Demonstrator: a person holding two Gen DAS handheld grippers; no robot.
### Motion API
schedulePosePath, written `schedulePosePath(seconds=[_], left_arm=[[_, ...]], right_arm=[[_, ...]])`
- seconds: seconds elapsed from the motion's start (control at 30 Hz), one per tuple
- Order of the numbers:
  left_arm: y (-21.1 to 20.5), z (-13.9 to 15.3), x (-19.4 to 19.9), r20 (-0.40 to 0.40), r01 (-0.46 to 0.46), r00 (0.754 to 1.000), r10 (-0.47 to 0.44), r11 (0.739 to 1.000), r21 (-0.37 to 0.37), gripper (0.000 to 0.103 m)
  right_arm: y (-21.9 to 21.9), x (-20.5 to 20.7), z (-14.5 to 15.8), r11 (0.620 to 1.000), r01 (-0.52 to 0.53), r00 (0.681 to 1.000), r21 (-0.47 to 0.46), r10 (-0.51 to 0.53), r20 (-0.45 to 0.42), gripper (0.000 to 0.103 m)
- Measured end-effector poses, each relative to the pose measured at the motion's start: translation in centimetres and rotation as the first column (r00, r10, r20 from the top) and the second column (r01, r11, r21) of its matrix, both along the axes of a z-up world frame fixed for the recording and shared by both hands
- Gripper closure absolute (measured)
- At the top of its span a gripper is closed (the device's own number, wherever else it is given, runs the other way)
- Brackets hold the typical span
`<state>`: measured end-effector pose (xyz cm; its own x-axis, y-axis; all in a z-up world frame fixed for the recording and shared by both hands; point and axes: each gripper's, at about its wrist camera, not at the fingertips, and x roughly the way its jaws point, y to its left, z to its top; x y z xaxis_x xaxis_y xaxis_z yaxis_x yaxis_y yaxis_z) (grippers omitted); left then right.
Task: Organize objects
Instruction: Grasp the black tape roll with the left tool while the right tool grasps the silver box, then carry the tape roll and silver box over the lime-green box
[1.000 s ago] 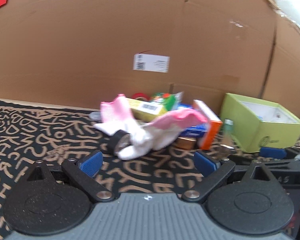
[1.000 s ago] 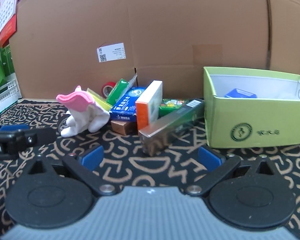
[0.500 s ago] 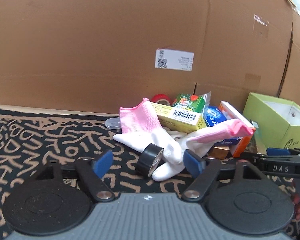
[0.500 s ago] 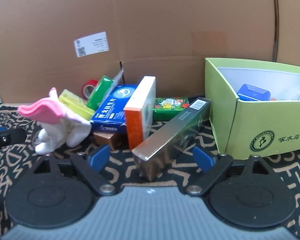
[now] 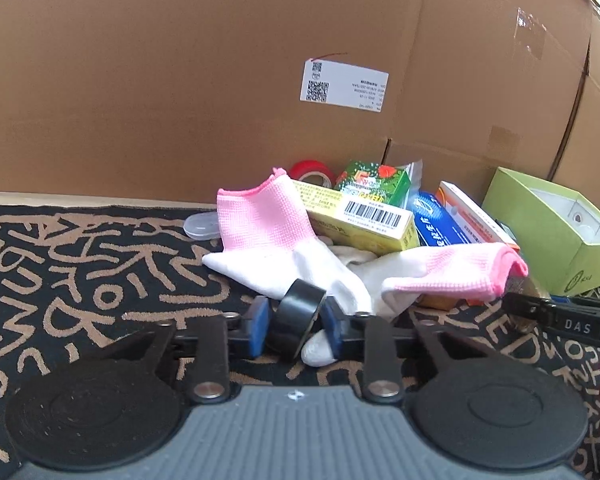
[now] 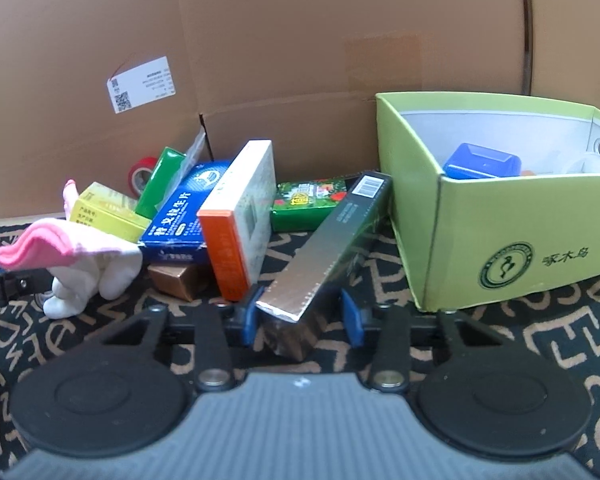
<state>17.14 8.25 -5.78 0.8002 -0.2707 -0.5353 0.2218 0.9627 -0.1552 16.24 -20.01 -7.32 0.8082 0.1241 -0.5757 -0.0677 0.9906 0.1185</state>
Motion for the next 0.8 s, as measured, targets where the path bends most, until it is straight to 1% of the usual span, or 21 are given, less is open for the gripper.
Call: schedulePosePath(seconds=[0.1, 0.23, 0.3, 0.37, 0.47, 0.53, 0.6, 0.63, 0.67, 0.7, 0.73, 0.8], left_arm=[[-0.1, 0.1, -0.5, 0.003, 0.012, 1.0, -0.012, 1.0, 0.023, 0.082], [0.1, 0.8, -2.7, 0.005, 0.024, 1.0, -0.025, 1.0, 0.006, 0.082], [0.0, 1.3, -4.4, 0.006, 0.036, 0.999, -0.036, 0.999, 0.008, 0.082], [-0.3, 1.6, -6.4, 0.015, 0.072, 0.997, -0.072, 0.997, 0.001, 0.084], [-1.2, 1.8, -9.2, 0.002, 0.128, 0.992, -0.128, 0.991, -0.026, 0.084], [-2.0, 1.7, -10.4, -0.011, 0.166, 0.986, -0.167, 0.985, -0.049, 0.084], [-3.2, 1.3, -10.9, -0.017, 0.188, 0.982, -0.188, 0.981, -0.039, 0.084], [-3.9, 1.0, -11.0, -0.011, 0.19, 0.982, -0.191, 0.982, -0.016, 0.084], [-4.4, 0.7, -11.0, -0.008, 0.193, 0.981, -0.193, 0.981, 0.01, 0.084], [-4.9, 0.6, -10.9, -0.011, 0.193, 0.981, -0.193, 0.981, 0.03, 0.084], [-5.1, 0.4, -10.7, -0.018, 0.192, 0.981, -0.192, 0.981, 0.034, 0.084], [-5.0, 0.2, -10.3, -0.037, 0.189, 0.981, -0.188, 0.982, 0.014, 0.084]], right_arm=[[-0.5, -0.8, 0.2, 1.0, -0.006, 1.0, -0.024, 0.006, 0.009, 0.069], [-1.4, -2.7, 0.5, 0.998, -0.037, 0.999, -0.052, 0.038, 0.008, 0.072], [-2.2, -4.4, 0.8, 0.997, -0.058, 0.998, -0.057, 0.058, 0.006, 0.077], [-3.1, -6.4, 1.2, 0.995, -0.08, 0.997, -0.056, 0.08, 0.008, 0.08], [-4.3, -9.3, 1.8, 0.992, -0.113, 0.994, -0.047, 0.113, -0.005, 0.081], [-5.0, -11.3, 2.1, 0.991, -0.129, 0.992, -0.044, 0.128, -0.016, 0.081], [-5.6, -12.6, 2.4, 0.99, -0.139, 0.99, -0.036, 0.138, -0.024, 0.081], [-5.7, -12.9, 2.5, 0.989, -0.143, 0.989, -0.033, 0.142, -0.03, 0.08], [-5.7, -13.2, 2.6, 0.988, -0.15, 0.989, -0.037, 0.149, -0.025, 0.078], [-5.8, -13.3, 2.7, 0.988, -0.152, 0.988, -0.04, 0.152, -0.01, 0.067], [-5.6, -13.1, 2.8, 0.986, -0.159, 0.987, -0.047, 0.159, -0.007, 0.063], [-5.4, -12.7, 2.8, 0.983, -0.172, 0.985, -0.069, 0.172, -0.004, 0.062]])
